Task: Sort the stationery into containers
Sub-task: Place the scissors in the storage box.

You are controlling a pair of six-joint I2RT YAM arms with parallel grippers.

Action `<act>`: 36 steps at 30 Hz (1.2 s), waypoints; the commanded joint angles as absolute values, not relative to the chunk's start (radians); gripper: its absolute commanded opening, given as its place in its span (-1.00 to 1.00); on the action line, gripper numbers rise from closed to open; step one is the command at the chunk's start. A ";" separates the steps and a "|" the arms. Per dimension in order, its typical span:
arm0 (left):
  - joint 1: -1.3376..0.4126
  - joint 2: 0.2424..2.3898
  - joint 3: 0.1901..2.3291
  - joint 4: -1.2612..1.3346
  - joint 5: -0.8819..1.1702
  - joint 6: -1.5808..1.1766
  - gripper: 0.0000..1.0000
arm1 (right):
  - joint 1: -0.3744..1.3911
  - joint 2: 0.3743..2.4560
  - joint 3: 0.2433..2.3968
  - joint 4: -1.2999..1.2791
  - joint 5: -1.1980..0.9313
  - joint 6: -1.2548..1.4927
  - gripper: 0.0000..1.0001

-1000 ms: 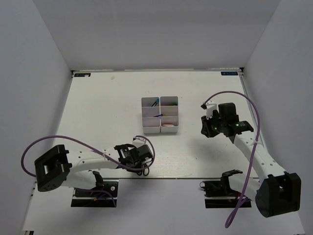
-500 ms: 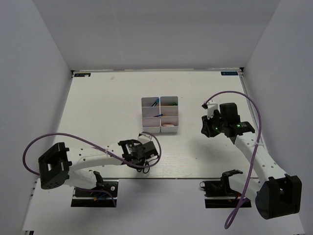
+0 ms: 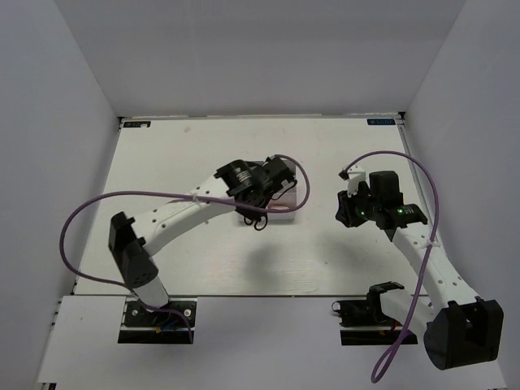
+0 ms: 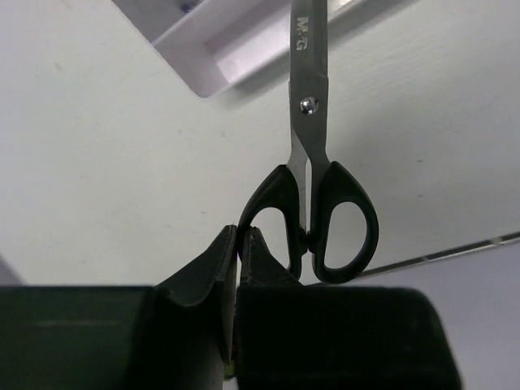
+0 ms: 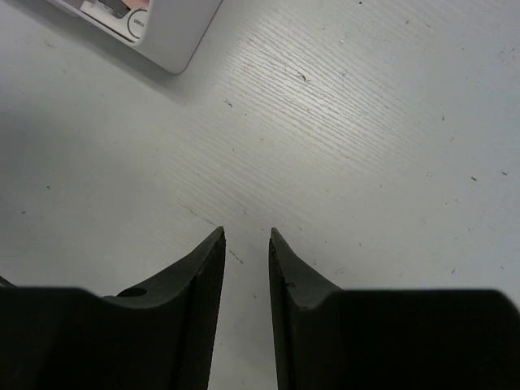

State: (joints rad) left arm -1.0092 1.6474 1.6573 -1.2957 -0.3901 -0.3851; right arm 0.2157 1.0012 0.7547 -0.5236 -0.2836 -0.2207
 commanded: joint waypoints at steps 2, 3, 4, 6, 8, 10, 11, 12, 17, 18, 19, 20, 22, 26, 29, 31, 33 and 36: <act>-1.000 1.779 1.824 -1.633 -0.534 -0.232 -1.00 | 0.203 0.982 0.746 -0.518 -0.308 -0.229 -0.36; -1.002 1.793 1.836 -1.649 -0.584 -0.216 -1.00 | 0.204 0.980 0.747 -0.518 -0.308 -0.230 -0.36; -1.000 1.818 1.851 -1.658 -0.606 -0.175 -1.00 | 0.204 0.977 0.746 -0.517 -0.308 -0.232 -0.36; -1.000 1.825 1.855 -1.655 -0.684 -0.106 -1.00 | 0.204 0.977 0.746 -0.520 -0.308 -0.235 -0.36; -1.002 1.825 1.836 -1.643 -0.750 -0.075 -1.00 | 0.199 0.971 0.744 -0.517 -0.308 -0.235 -0.36; -1.003 1.801 1.800 -1.620 -0.781 -0.008 -1.00 | 0.196 0.968 0.742 -0.518 -0.311 -0.236 -0.36; -1.005 1.792 1.754 -1.588 -0.820 0.023 -1.00 | 0.195 0.969 0.742 -0.517 -0.313 -0.238 -0.36; -1.005 1.784 1.737 -1.577 -0.853 0.076 -1.00 | 0.196 0.966 0.742 -0.517 -0.314 -0.238 -0.36; -1.012 1.709 1.662 -1.516 -0.902 0.213 -1.00 | 0.192 0.966 0.744 -0.514 -0.316 -0.238 -0.36; -1.028 1.697 1.631 -1.497 -0.896 0.234 -1.00 | 0.192 0.968 0.742 -0.514 -0.318 -0.238 -0.36; -1.032 1.659 1.599 -1.482 -0.890 0.295 -1.00 | 0.190 0.968 0.744 -0.515 -0.318 -0.238 -0.36; -1.043 1.643 1.579 -1.453 -0.884 0.319 -1.00 | 0.189 0.965 0.742 -0.517 -0.318 -0.236 -0.36; -1.061 1.594 1.510 -1.418 -0.864 0.404 -1.00 | 0.189 0.968 0.741 -0.512 -0.316 -0.238 -0.36; -1.103 1.537 1.439 -1.361 -0.815 0.526 -1.00 | 0.186 0.966 0.739 -0.514 -0.321 -0.236 -0.36; -1.112 1.517 1.411 -1.321 -0.790 0.619 -1.00 | 0.186 0.971 0.742 -0.514 -0.319 -0.238 -0.36; -1.112 1.511 1.381 -1.275 -0.776 0.693 -1.00 | 0.186 0.969 0.741 -0.517 -0.319 -0.236 -0.36; -1.103 1.505 1.364 -1.206 -0.767 0.793 -1.00 | 0.183 0.971 0.739 -0.515 -0.318 -0.235 -0.36; -1.086 1.517 1.362 -1.167 -0.746 0.877 -1.00 | 0.183 0.973 0.742 -0.512 -0.316 -0.233 -0.36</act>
